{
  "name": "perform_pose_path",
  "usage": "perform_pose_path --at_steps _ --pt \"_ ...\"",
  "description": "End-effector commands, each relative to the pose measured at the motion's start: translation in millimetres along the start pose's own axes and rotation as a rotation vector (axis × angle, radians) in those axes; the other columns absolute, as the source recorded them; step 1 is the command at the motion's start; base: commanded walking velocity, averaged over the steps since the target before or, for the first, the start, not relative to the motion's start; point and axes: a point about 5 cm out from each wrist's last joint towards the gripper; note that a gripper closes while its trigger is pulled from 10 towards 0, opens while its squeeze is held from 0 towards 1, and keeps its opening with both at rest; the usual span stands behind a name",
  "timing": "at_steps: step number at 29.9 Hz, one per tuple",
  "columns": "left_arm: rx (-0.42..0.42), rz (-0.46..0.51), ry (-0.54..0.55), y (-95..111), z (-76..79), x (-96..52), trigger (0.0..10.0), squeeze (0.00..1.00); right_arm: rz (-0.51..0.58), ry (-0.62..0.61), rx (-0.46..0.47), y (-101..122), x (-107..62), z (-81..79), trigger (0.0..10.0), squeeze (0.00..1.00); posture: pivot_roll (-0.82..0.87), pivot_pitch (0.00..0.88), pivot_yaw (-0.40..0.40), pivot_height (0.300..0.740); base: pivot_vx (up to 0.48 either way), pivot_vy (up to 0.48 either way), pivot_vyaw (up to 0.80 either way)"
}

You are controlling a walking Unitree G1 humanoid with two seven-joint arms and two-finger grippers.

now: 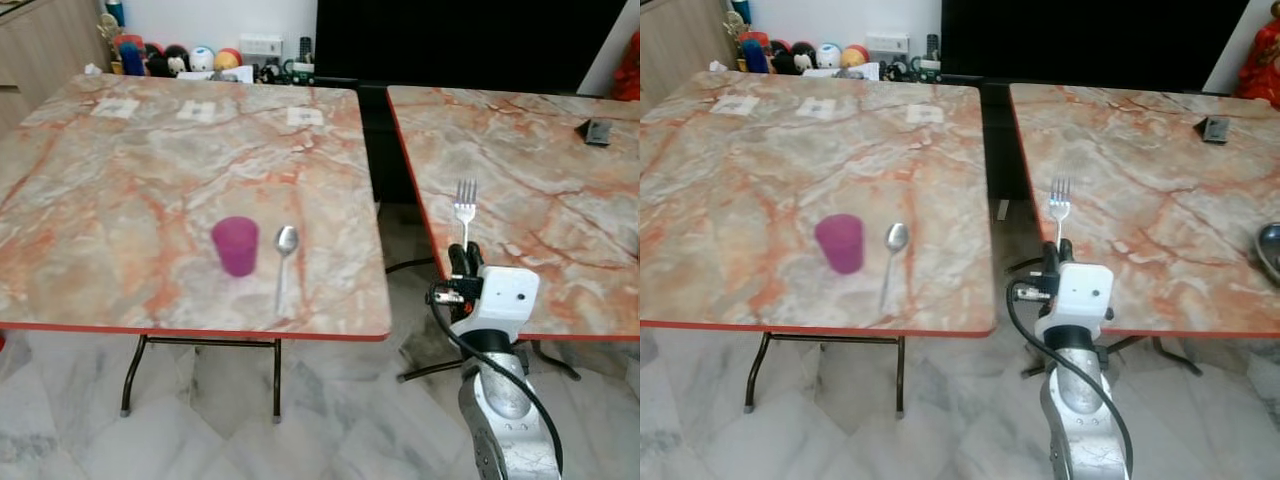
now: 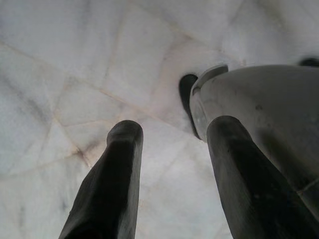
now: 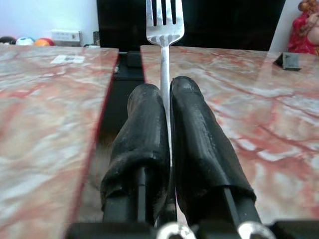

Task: Setting the table

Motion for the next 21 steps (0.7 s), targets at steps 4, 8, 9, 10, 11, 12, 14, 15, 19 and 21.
perform_pose_path --at_steps 4,8,9,10,11,12,14,15,19,21 --pt "0.025 -0.031 -0.027 -10.8 9.5 -1.6 10.0 0.00 -0.001 -0.026 -0.012 -0.8 0.0 8.1 10.0 0.00 -0.05 0.120 -0.022 0.740 0.000 -0.469 0.00" --pt "0.029 -0.023 -0.033 -4.7 13.6 0.7 10.0 0.00 0.002 -0.028 -0.011 -0.3 -0.2 8.5 10.0 0.00 -0.05 0.114 -0.023 0.740 0.000 -0.469 0.00" --pt "0.029 -0.023 -0.033 -4.7 13.6 0.7 10.0 0.00 0.002 -0.028 -0.011 -0.3 -0.2 8.5 10.0 0.00 -0.05 0.114 -0.023 0.740 0.000 -0.469 0.00" --pt "0.030 -0.017 -0.035 -0.8 14.8 1.9 10.0 0.00 0.002 -0.028 -0.012 -0.3 -0.3 8.6 10.0 0.00 -0.05 0.111 -0.023 0.740 0.000 -0.469 0.00" --pt "0.031 -0.015 -0.036 0.9 14.8 2.4 10.0 0.00 0.002 -0.027 -0.013 -0.3 -0.3 8.7 10.0 0.00 -0.05 0.111 -0.023 0.740 0.000 -0.469 0.00" --pt "0.031 -0.013 -0.036 2.0 14.5 2.7 10.0 0.00 0.002 -0.027 -0.013 -0.3 -0.2 8.7 10.0 0.00 -0.05 0.111 -0.023 0.740 0.000 -0.469 0.00" --pt "0.031 -0.010 -0.036 3.8 13.4 3.0 10.0 0.00 0.003 -0.026 -0.013 -0.2 0.1 8.8 10.0 0.00 -0.05 0.109 -0.023 0.740 0.000 -0.469 0.00" --pt "0.031 -0.009 -0.035 4.7 12.7 3.2 10.0 0.00 0.003 -0.026 -0.013 -0.1 0.3 8.8 10.0 0.00 -0.05 0.109 -0.023 0.740 0.000 -0.469 0.00" --pt "0.034 -0.001 -0.033 8.2 8.7 3.5 10.0 0.00 0.005 -0.028 -0.014 0.5 1.7 9.3 10.0 0.00 -0.06 0.112 -0.024 0.740 0.000 -0.469 0.00" --pt "0.033 0.000 -0.033 8.7 7.9 3.5 10.0 0.00 0.006 -0.029 -0.014 1.0 2.0 9.4 10.0 0.00 -0.06 0.113 -0.024 0.740 0.000 -0.469 0.00"
Point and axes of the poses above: a point about 5 cm out from each wrist's last joint towards the gripper, its own x axis pointing out of the wrist towards the gripper, its own y axis along the axis of the wrist's last joint, z = x × y, and after that the axes turned 15 degrees about -x, right-handed
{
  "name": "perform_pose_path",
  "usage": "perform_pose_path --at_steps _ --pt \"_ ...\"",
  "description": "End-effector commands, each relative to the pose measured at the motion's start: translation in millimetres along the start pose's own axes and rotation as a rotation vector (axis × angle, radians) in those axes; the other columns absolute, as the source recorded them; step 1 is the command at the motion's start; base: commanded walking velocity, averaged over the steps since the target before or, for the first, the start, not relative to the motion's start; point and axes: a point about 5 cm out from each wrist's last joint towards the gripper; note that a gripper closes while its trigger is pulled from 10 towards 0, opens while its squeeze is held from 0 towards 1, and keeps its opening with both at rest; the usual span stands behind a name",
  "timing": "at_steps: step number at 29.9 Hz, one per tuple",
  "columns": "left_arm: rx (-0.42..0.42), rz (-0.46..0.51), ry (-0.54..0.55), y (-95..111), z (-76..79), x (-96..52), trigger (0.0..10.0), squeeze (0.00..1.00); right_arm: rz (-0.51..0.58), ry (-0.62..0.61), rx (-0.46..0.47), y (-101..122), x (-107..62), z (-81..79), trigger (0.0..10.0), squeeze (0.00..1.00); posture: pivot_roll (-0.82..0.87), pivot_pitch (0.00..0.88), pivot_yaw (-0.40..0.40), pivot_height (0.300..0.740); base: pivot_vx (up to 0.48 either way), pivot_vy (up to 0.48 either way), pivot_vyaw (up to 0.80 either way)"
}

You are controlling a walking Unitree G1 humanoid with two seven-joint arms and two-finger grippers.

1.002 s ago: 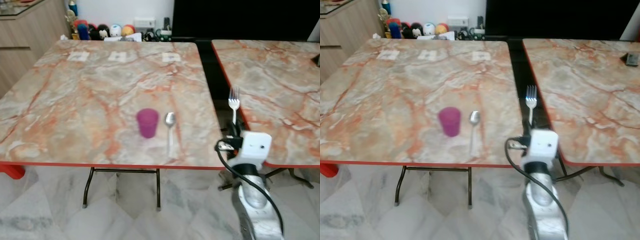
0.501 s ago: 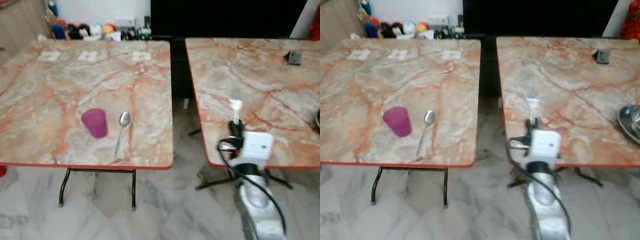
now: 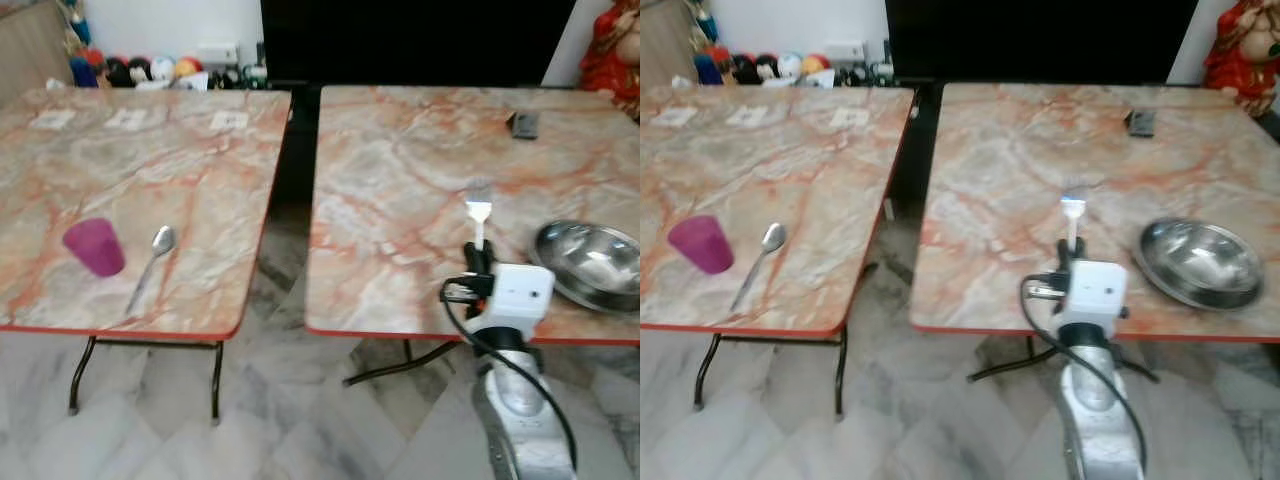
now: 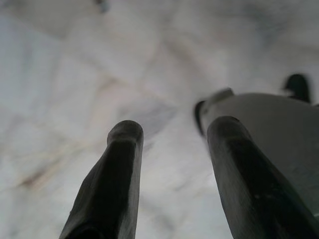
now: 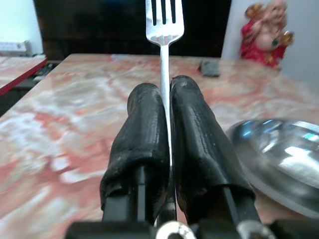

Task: Setting the table

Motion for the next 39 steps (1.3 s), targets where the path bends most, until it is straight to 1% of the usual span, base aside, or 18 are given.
perform_pose_path --at_steps 1,15,21,26,32,39 --pt "-0.007 -0.042 0.006 -11.2 -3.8 -2.9 10.0 0.00 0.014 0.014 0.016 4.3 -0.7 -6.3 10.0 0.00 -0.06 0.115 -0.023 0.740 0.000 -0.469 0.00" --pt "-0.011 -0.047 0.009 -15.0 -7.0 -4.7 10.0 0.00 0.012 -0.005 0.012 3.9 1.4 -1.7 10.0 0.00 -0.06 0.136 -0.024 0.740 0.000 -0.469 0.00" --pt "-0.014 -0.052 0.017 -17.7 -7.1 -5.4 10.0 0.00 0.010 -0.009 0.011 3.6 1.8 -1.4 10.0 0.00 -0.05 0.143 -0.025 0.740 0.000 0.000 0.00" --pt "-0.032 -0.045 0.020 -17.5 -6.5 -5.4 10.0 0.00 0.009 -0.014 0.013 3.4 2.5 -0.5 10.0 0.00 -0.05 0.145 -0.026 0.740 0.000 0.000 0.00" --pt "-0.038 -0.047 0.016 -18.3 -4.5 -5.4 10.0 0.00 -0.018 -0.041 0.006 0.3 4.0 2.8 10.0 0.00 -0.05 0.148 -0.026 0.740 0.000 0.000 0.00" --pt "-0.040 -0.051 0.010 -20.3 -1.5 -5.5 10.0 0.00 -0.028 -0.042 0.006 -1.2 4.8 3.7 10.0 0.00 -0.06 0.150 -0.024 0.740 0.000 0.000 -0.75"
Point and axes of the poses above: a point about 5 cm out from each wrist's last joint towards the gripper, its own x axis pointing out of the wrist towards the gripper, its own y axis along the axis of the wrist's last joint, z = x × y, and after that the axes turned 15 degrees about -x, right-handed
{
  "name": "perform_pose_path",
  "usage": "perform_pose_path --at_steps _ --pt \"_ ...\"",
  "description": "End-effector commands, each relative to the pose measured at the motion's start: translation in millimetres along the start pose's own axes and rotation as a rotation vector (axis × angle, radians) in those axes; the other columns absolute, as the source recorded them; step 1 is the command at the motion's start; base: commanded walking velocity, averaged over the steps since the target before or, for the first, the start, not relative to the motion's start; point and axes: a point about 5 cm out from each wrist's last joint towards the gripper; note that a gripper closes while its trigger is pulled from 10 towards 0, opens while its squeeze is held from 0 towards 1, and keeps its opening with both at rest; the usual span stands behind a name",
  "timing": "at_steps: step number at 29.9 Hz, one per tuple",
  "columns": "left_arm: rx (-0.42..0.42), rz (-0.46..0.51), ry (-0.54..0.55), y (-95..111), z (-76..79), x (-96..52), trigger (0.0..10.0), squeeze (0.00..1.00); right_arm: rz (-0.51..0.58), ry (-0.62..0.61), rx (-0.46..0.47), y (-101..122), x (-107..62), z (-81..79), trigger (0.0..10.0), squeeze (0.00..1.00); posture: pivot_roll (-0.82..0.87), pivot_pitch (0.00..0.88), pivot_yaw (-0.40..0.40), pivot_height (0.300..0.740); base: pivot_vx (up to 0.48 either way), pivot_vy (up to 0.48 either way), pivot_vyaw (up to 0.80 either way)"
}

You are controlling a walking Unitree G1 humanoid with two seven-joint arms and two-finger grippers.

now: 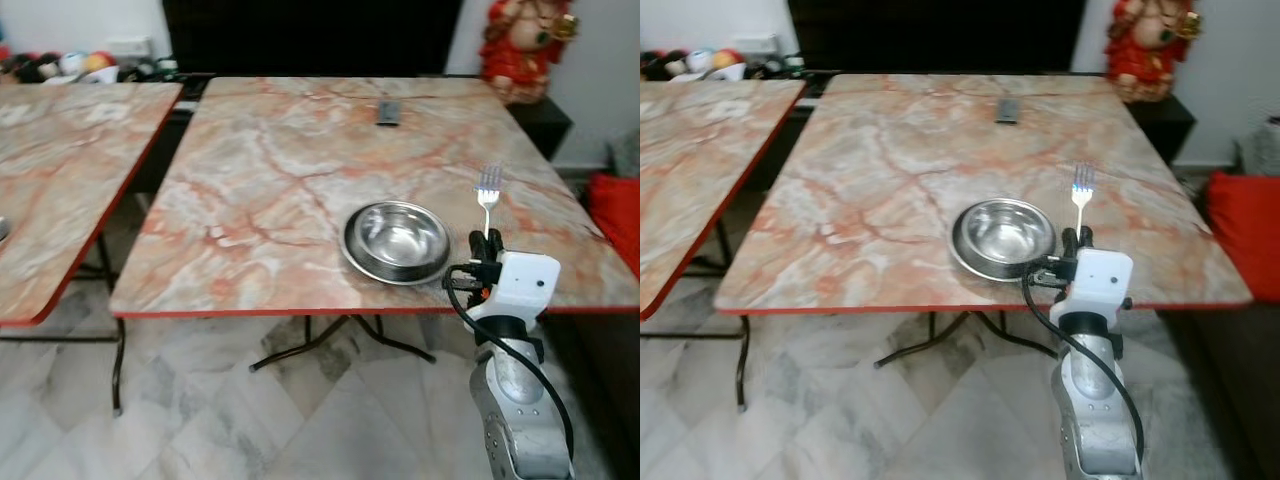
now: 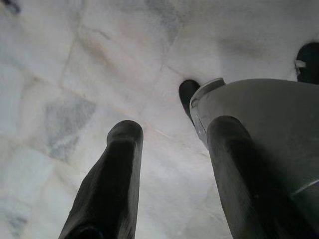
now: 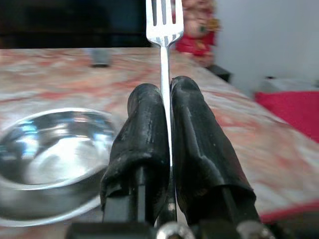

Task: Setting the table

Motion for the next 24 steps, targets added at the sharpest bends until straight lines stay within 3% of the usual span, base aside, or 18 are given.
perform_pose_path --at_steps 1,24 --pt "-0.014 -0.030 -0.026 -9.4 8.4 -1.3 10.0 0.00 -0.026 0.003 -0.001 -4.4 -1.4 0.0 10.0 0.00 -0.06 0.151 -0.023 0.740 0.000 0.000 -0.80" --pt "-0.011 -0.005 -0.023 1.9 9.9 2.0 10.0 0.00 -0.020 0.025 0.013 -3.3 -0.6 -4.8 10.0 0.00 -0.05 0.150 -0.027 0.740 0.000 0.000 -0.80"
Point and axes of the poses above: a point about 5 cm out from each wrist's last joint towards the gripper, its own x axis pointing out of the wrist towards the gripper, its own y axis along the axis of the wrist's last joint, z = x × y, and after that the axes turned 15 degrees about -x, right-handed
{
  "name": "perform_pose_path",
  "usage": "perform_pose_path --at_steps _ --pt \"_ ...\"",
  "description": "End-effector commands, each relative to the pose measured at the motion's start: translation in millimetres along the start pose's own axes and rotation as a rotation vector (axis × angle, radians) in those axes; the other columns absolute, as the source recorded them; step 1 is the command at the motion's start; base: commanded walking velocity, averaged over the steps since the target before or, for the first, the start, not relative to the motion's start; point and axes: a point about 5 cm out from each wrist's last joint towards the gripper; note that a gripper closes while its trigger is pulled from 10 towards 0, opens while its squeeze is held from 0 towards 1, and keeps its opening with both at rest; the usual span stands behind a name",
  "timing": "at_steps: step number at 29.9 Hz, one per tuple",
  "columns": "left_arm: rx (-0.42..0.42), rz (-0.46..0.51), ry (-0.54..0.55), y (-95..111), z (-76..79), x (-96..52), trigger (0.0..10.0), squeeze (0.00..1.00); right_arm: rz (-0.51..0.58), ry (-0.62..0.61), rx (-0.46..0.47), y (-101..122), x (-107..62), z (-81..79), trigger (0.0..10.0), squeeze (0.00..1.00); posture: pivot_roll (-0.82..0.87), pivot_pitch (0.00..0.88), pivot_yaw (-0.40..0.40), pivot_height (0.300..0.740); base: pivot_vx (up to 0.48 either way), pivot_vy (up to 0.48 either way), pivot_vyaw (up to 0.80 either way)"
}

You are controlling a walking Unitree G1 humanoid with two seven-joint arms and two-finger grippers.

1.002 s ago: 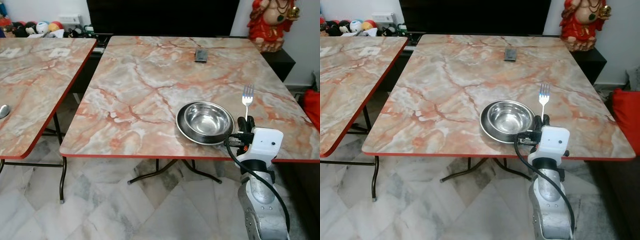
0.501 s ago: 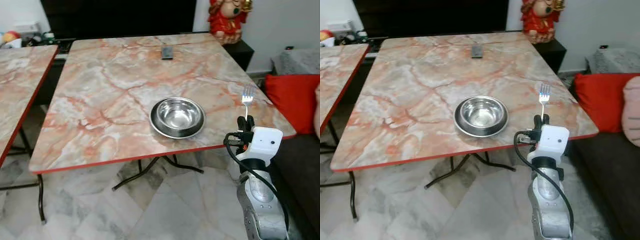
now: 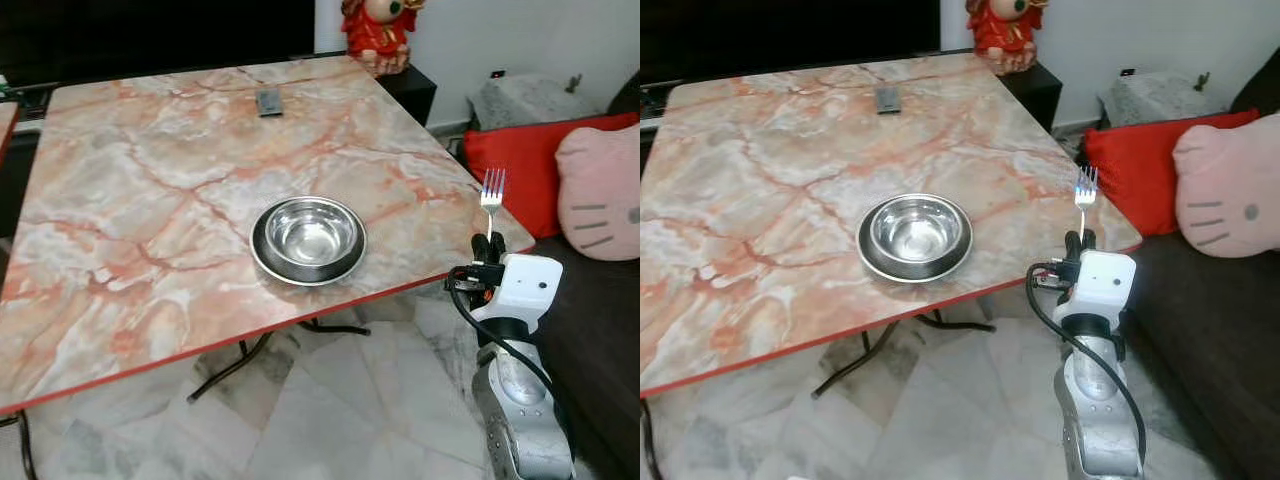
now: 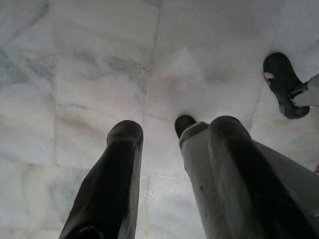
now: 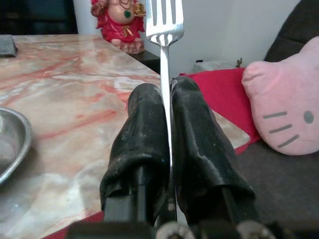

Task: Setting the table

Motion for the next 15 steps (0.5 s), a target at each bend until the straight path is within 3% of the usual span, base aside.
perform_pose_path --at_steps 1,12,14,15 --pt "-0.008 -0.038 0.006 -11.1 -1.9 -2.8 10.0 0.00 -0.004 -0.009 -0.006 -2.1 0.2 3.1 10.0 0.00 -0.05 0.150 -0.028 0.740 0.000 0.000 0.00" --pt "-0.004 -0.042 0.015 -12.4 -6.0 -3.7 10.0 0.00 0.002 -0.007 -0.004 -1.1 1.0 2.9 10.0 0.00 -0.05 0.148 -0.028 0.740 0.000 0.000 0.00" --pt "-0.031 -0.042 0.030 -13.2 -7.6 -4.0 10.0 0.00 0.003 -0.006 -0.005 -0.9 1.3 3.0 10.0 0.00 -0.05 0.146 -0.027 0.740 0.000 0.000 0.00" --pt "-0.097 -0.042 0.067 -14.1 -12.5 -4.7 10.0 0.00 0.004 -0.006 -0.005 -0.9 1.5 3.0 10.0 0.00 -0.05 0.146 -0.027 0.740 0.000 0.000 0.00"
Point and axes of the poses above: a point about 5 cm out from each wrist's last joint towards the gripper, its own x axis pointing out of the wrist towards the gripper, its own y axis along the axis of the wrist's last joint, z = x × y, and after that the axes turned 15 degrees about -x, right-handed
